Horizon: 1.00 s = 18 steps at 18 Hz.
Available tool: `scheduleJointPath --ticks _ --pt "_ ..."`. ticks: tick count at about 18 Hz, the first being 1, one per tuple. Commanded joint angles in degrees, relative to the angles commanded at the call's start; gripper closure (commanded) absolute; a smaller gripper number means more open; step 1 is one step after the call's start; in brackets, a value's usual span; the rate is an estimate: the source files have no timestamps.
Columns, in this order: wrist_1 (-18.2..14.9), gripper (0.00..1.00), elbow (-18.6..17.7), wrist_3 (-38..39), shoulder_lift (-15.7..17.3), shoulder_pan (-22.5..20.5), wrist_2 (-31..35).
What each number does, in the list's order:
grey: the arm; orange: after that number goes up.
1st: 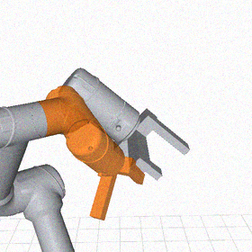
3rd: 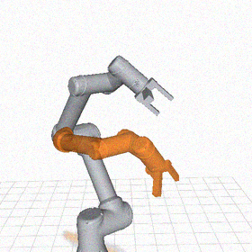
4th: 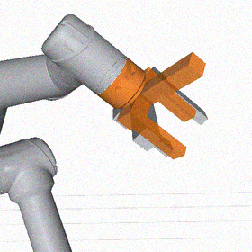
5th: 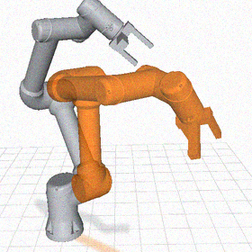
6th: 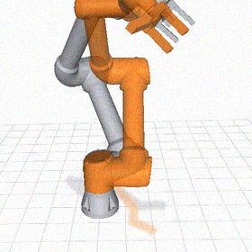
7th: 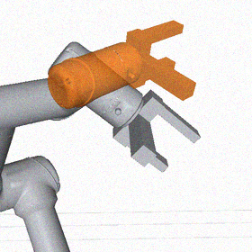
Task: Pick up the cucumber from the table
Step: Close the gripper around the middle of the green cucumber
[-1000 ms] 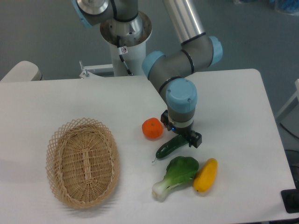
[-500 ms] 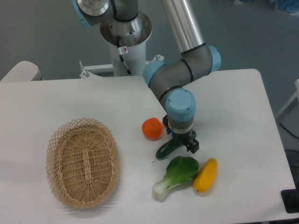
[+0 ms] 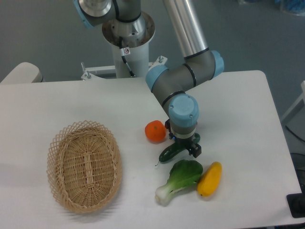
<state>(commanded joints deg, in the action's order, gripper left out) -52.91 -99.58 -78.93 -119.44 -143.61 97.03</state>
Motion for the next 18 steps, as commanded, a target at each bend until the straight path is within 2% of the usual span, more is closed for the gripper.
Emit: scheduleJointPath --ticks 2,6,8,10,15,18 --pt "-0.09 0.07 0.0 0.09 -0.09 0.0 0.0" --pt "-0.26 0.46 0.26 0.26 0.0 -0.09 0.09" --pt "-0.35 0.69 0.53 0.26 0.09 -0.09 0.09" --pt "-0.53 0.82 0.79 0.26 0.17 -0.09 -0.17" --pt "-0.7 0.84 1.58 0.09 0.52 -0.09 -0.44" --pt "-1.84 0.84 2.99 0.18 2.1 -0.09 -0.53"
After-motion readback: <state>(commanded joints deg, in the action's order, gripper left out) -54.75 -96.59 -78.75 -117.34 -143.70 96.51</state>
